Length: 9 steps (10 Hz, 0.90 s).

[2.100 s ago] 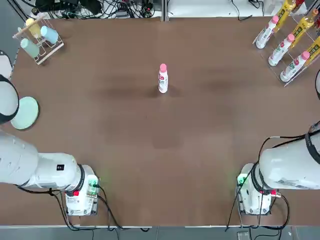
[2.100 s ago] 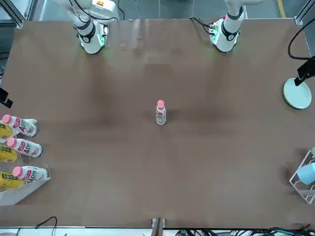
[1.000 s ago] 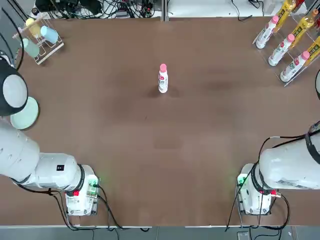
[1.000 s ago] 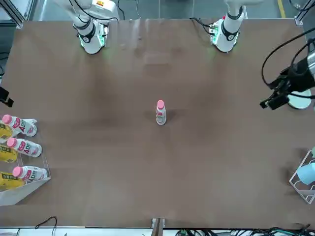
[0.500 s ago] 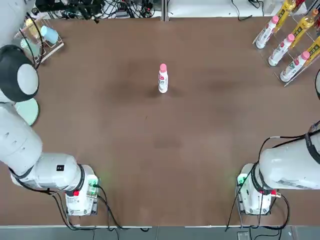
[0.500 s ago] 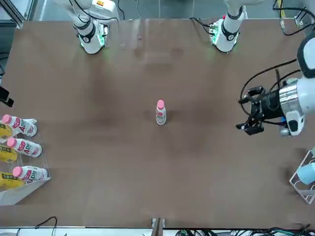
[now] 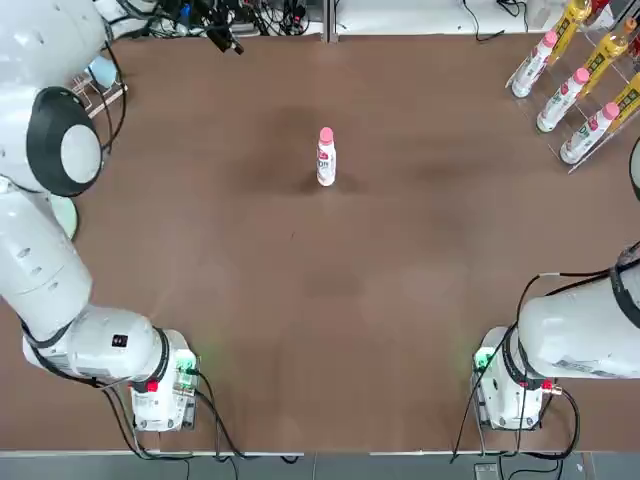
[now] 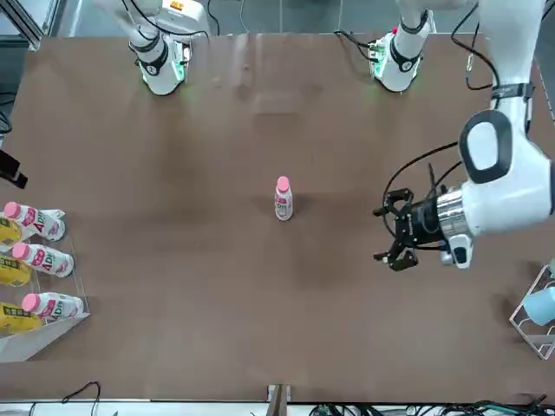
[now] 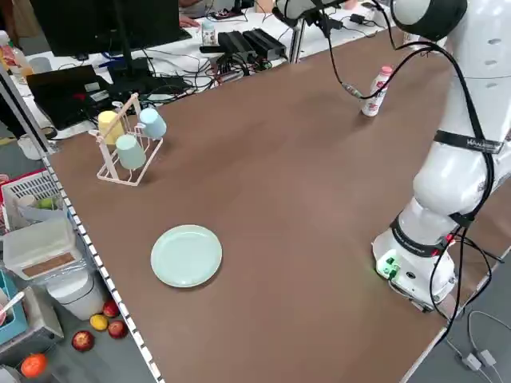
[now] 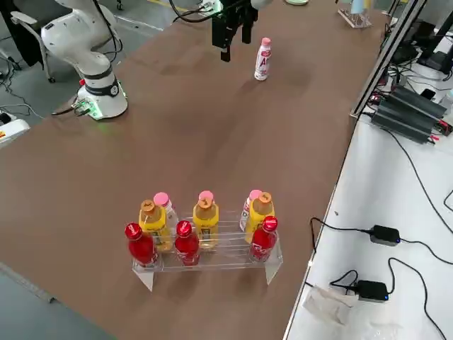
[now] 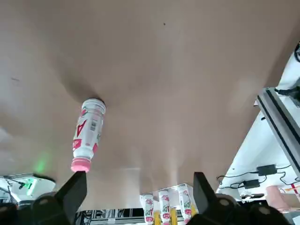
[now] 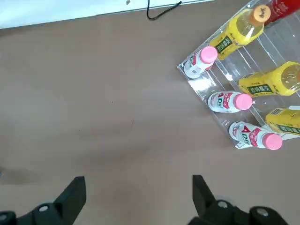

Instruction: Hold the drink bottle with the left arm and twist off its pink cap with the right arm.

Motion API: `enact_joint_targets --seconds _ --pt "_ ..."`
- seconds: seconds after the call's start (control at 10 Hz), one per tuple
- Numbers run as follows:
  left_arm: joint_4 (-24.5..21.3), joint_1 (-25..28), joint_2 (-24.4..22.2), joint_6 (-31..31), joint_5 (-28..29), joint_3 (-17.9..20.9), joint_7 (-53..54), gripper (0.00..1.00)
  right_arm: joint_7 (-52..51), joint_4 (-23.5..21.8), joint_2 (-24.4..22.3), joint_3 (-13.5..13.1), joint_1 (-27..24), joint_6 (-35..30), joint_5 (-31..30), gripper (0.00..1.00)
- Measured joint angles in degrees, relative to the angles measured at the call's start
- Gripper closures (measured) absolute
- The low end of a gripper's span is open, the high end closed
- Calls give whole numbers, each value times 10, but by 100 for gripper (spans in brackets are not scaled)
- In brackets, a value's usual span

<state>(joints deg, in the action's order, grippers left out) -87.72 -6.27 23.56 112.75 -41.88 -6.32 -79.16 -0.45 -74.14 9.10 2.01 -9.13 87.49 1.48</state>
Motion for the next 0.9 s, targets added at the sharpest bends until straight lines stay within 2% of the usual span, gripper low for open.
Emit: enact_joint_targets --seconds 0.1,0.3,0.4,0.6,0.7,0.9 --pt "0 -2 6 8 -8 -1 -1 0 0 0 0 0 0 0 0 0" --pt "1 13 8 13 -89 1 -2 0 0 0 0 0 0 0 0 0" --pt "0 22 9 13 -107 2 1 0 0 0 0 0 0 0 0 0" --pt "-1 16 20 38 -110 0 42 0 0 0 0 0 0 -1 0 0" --pt "-6 2 27 72 -110 -3 78 0 0 0 0 0 0 -1 0 0" --pt "-26 -36 37 185 -111 -29 102 0 0 0 1 0 0 -12 0 0"
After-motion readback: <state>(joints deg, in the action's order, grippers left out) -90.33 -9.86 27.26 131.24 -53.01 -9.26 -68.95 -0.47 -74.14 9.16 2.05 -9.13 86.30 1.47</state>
